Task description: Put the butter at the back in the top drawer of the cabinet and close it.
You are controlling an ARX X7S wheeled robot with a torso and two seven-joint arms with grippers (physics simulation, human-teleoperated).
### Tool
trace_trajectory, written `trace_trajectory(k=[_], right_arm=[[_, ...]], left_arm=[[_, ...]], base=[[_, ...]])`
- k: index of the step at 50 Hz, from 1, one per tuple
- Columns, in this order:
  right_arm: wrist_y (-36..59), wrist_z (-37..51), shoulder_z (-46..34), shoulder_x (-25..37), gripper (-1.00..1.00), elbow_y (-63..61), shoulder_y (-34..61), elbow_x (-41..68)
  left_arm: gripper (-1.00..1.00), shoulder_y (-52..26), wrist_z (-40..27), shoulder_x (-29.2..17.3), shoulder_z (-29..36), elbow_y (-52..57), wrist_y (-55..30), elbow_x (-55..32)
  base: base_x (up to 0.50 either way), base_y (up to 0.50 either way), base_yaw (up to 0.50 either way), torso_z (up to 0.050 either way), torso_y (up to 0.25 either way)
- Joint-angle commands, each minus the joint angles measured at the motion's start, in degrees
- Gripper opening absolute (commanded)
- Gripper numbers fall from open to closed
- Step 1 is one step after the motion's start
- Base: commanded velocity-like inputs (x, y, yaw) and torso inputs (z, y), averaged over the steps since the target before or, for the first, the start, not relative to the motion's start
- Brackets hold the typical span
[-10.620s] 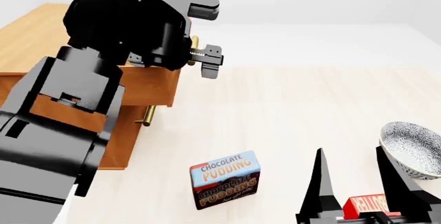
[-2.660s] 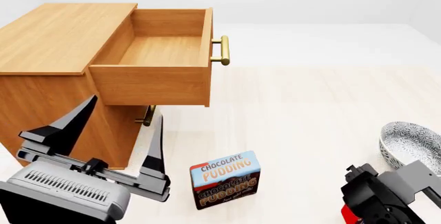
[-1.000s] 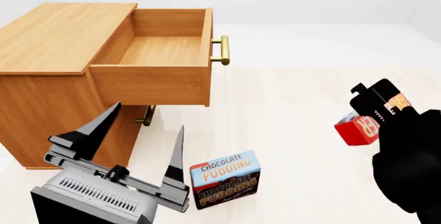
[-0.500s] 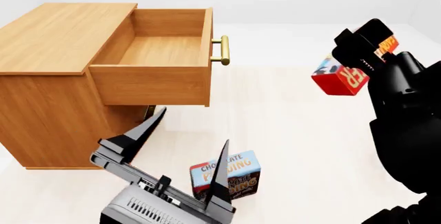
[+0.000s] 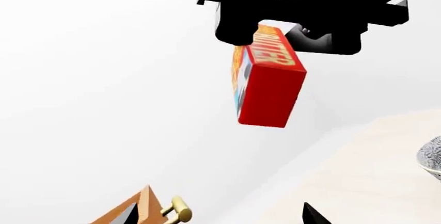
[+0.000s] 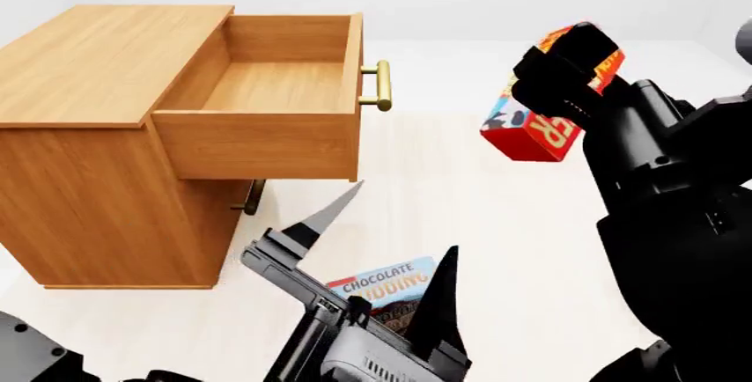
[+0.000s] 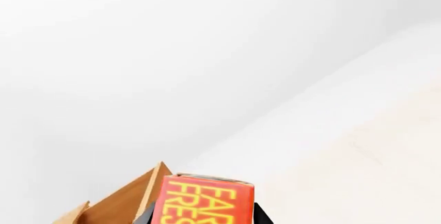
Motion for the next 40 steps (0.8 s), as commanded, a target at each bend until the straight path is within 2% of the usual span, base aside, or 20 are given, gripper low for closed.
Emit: trace_trajectory(k=[1,14,40], right_arm=[[-0.59,3.24,-2.89,-1.15,-1.00,-2.87,-1.41,6.51],[-1.64,5.76,-6.72,-1.49,-1.00,-5.41,-4.10,9.53],[-6.21,7.72,-10.98,0.40,-1.00,-5.51,-1.63,11.25]], left_arm=[[1.00,-1.05,0.84,2.72,-1.32,-2.53,-2.72,-1.28],[1.00,-0.37,2.06,2.11,-2.04,-4.71,-1.84,-0.99],[1.00,3.82,3.98,1.90,-1.70,-8.55,1.54,1.76]], base=[[0.00,0.00,0.00,0.000,0.000],[0.00,0.00,0.00,0.000,0.001],[0.00,0.00,0.00,0.001,0.001]])
